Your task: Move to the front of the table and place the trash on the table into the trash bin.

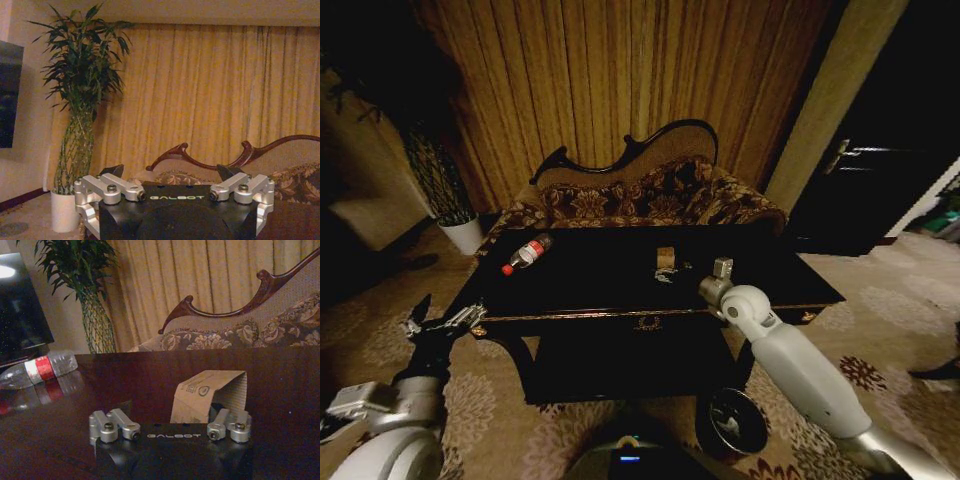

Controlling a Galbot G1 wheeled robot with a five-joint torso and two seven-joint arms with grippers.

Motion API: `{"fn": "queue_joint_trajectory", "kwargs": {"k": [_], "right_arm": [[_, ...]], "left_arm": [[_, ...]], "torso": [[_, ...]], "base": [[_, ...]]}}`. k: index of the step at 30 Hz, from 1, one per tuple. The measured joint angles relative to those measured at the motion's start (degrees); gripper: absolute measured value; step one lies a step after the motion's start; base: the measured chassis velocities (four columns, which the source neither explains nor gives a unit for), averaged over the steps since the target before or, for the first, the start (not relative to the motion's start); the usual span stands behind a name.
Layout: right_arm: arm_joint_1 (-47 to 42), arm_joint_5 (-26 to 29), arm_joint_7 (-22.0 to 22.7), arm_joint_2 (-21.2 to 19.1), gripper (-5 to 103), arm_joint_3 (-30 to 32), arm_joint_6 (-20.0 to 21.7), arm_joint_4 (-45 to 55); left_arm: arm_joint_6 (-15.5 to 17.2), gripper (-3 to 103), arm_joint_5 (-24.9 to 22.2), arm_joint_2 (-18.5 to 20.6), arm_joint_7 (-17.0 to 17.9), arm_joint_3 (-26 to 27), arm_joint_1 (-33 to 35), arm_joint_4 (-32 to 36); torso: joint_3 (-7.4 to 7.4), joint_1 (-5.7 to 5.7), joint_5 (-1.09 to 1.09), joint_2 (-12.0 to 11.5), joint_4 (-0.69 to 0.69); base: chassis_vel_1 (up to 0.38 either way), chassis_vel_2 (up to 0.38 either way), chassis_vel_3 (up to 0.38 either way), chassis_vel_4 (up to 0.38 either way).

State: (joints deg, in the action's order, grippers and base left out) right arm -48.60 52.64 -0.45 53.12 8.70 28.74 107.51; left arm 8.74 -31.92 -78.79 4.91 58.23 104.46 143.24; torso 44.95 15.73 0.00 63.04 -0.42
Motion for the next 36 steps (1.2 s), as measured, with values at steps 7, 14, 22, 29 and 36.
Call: {"fn": "queue_joint_trajectory", "kwargs": {"k": [7, 14, 22, 29, 36], "right_arm": [[0.0, -0.6, 0.1, -0.1, 56, 0.0, 0.0, 0.1], [-0.8, -1.2, 0.2, 0.0, 35, 0.4, -0.1, 0.4], [-2.0, -2.0, 1.6, 0.2, 7, 0.8, -0.9, 0.9], [-2.8, -2.0, 1.7, 0.1, 0, 1.7, -1.1, 1.7], [-3.2, -1.9, 1.7, 0.3, 0, 1.9, -1.3, 2.6]], "left_arm": [[-0.1, 100, 0.0, 0.0, 0.0, 0.0, -0.1, 0.0], [-0.1, 100, 0.0, -0.1, 0.0, -0.2, -0.2, 0.0], [-0.1, 100, 0.0, 0.0, 0.0, -0.4, -0.3, 0.0], [-0.1, 100, 0.2, -0.1, 0.0, -0.6, -0.3, 0.0], [-0.1, 100, 0.2, -0.2, -0.1, -0.5, -0.2, 0.0]], "torso": [[0.00, 0.00, 0.00, 0.0, 0.00], [0.00, 0.00, 0.00, 0.0, 0.00], [0.00, 0.00, 0.00, 0.0, 0.00], [0.00, 0.00, 0.00, 0.0, 0.00], [0.00, 0.00, 0.00, 0.0, 0.00]], "base": [[0.000, 0.000, 0.000, 0.000], [0.000, 0.000, 0.000, 0.000], [0.000, 0.000, 0.000, 0.000], [0.000, 0.000, 0.000, 0.000], [0.000, 0.000, 0.000, 0.000]]}}
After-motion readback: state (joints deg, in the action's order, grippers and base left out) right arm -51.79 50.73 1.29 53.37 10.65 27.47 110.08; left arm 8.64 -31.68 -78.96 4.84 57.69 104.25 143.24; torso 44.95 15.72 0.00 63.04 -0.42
